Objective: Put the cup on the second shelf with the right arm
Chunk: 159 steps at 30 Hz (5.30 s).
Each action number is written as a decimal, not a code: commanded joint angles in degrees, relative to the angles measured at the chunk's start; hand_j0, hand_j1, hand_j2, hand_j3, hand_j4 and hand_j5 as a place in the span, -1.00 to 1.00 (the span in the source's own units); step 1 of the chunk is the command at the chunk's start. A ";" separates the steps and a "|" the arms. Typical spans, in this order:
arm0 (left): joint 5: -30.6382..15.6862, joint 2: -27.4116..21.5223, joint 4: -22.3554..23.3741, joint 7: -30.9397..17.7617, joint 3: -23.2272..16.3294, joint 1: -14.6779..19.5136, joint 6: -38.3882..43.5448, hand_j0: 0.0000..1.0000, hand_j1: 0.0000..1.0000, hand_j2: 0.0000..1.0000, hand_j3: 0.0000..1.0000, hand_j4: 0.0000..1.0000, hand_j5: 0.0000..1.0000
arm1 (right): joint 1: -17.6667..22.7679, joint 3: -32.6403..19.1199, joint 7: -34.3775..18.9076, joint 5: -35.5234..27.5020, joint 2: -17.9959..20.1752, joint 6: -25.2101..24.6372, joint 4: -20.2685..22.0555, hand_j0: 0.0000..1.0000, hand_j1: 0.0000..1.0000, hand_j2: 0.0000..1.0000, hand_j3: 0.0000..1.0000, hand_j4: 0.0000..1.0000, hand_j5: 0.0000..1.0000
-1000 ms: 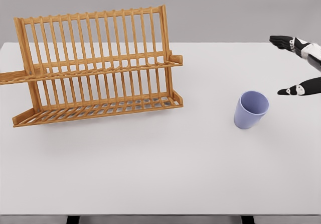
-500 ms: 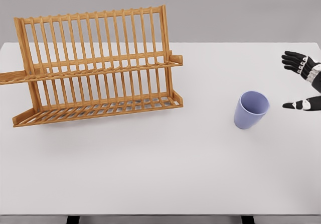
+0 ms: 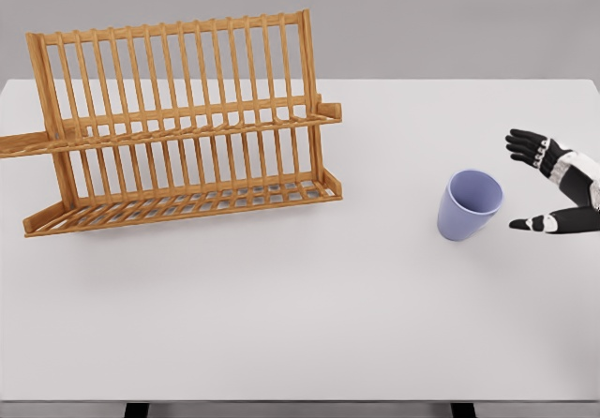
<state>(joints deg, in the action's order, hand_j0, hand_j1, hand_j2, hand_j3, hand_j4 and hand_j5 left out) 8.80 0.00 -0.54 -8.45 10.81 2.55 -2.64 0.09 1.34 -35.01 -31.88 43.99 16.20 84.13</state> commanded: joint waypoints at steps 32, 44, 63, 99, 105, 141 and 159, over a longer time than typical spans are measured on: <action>-0.01 0.00 -0.08 0.02 0.01 0.00 0.00 1.00 1.00 1.00 1.00 1.00 1.00 | -1.76 3.23 0.01 3.93 -5.40 0.68 -1.86 1.00 1.00 1.00 1.00 1.00 1.00; -0.01 0.00 0.01 -0.07 0.01 0.00 0.00 1.00 1.00 1.00 1.00 1.00 1.00 | -3.34 4.72 0.01 5.68 -7.51 0.77 -4.15 1.00 1.00 1.00 1.00 1.00 1.00; -0.01 0.00 0.01 -0.07 0.01 0.00 0.00 1.00 1.00 1.00 1.00 1.00 1.00 | -4.66 5.07 0.01 5.77 -7.78 0.59 -3.79 1.00 1.00 1.00 1.00 1.00 1.00; -0.01 0.00 0.01 0.02 0.01 0.00 0.00 1.00 1.00 1.00 1.00 1.00 1.00 | -9.40 4.55 0.01 6.48 -8.57 -4.59 0.25 0.20 0.20 0.20 0.20 0.20 0.20; -0.01 0.00 0.01 0.02 0.01 0.00 0.00 1.00 1.00 1.00 1.00 1.00 1.00 | -11.78 4.11 0.01 6.48 -8.57 -5.74 0.34 0.20 0.20 0.20 0.20 0.20 0.20; -0.01 0.00 0.01 0.02 0.01 0.00 0.00 1.00 1.00 1.00 1.00 1.00 1.00 | -30.67 9.73 0.01 9.11 -12.88 -10.84 -0.46 0.20 0.20 0.20 0.20 0.20 0.20; -0.01 0.00 -0.08 -0.07 0.01 0.00 0.00 1.00 1.00 1.00 1.00 1.00 1.00 | -37.62 13.51 0.01 14.65 -21.14 -10.48 -4.85 0.20 0.20 0.20 0.20 0.20 0.20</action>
<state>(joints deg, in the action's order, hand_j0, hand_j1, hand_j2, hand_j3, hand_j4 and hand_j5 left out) 8.80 0.00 -0.56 -8.47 10.81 2.55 -2.64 -37.53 14.50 -35.05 -17.23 23.72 5.69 79.59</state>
